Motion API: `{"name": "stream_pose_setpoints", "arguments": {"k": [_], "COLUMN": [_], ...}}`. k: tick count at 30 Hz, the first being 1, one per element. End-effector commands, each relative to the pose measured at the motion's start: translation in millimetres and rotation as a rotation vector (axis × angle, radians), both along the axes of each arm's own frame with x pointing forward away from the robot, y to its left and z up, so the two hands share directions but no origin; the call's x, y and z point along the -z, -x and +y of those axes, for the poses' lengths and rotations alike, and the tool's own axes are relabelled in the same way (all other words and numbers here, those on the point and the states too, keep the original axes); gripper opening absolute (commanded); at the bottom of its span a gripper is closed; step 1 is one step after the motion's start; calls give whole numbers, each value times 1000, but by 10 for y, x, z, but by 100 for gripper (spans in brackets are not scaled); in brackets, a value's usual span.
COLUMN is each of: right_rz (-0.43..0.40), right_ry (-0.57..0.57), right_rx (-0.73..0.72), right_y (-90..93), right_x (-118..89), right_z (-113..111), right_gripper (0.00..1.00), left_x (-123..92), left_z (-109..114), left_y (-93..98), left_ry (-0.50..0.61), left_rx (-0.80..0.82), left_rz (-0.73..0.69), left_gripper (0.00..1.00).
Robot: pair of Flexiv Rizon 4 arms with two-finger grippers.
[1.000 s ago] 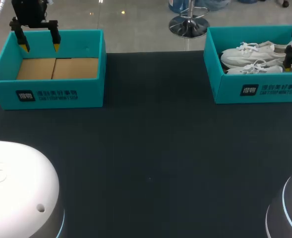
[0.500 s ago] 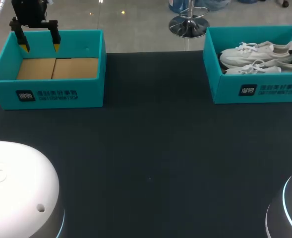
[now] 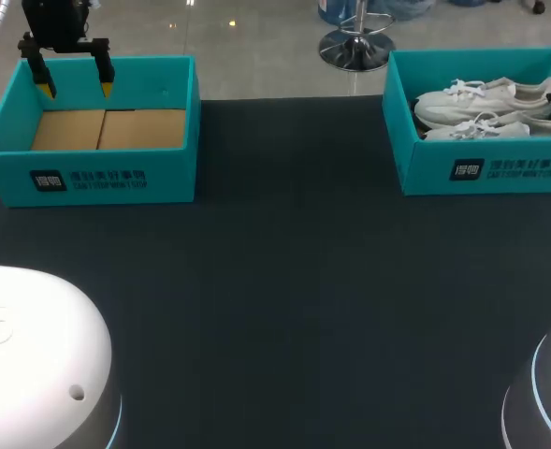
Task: Take the shoe out of the shoebox, open the shoe tongue, remove and reinsert the insole, then place the shoe into the shoebox
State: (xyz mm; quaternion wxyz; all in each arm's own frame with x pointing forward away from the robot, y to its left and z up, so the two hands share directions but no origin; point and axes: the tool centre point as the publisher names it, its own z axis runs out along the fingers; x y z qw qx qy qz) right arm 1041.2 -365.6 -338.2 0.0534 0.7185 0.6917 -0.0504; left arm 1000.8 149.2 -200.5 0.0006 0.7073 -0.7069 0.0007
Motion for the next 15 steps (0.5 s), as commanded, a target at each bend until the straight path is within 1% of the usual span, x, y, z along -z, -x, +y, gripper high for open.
{"name": "stream_pose_setpoints", "arguments": {"k": [1,5,9,15], "right_rz": [-34,-54,-51,-85], "right_ry": [17,28,39,81], "right_rx": [10,12,16,11], "right_y": [61,36,-7,-66], "right_x": [-264,-606,-977,-1602], "right_z": [-13,-18,-23,88], "right_gripper": [0,0,0,0], "left_x": [-2,-2,-2,-2], "left_z": [1,1,1,1], "left_y": [3,3,3,3], "left_ry": [-1,-1,-1,-1], "left_rx": [0,0,0,0], "left_rz": [0,0,0,0], "left_gripper": [100,100,100,100]}}
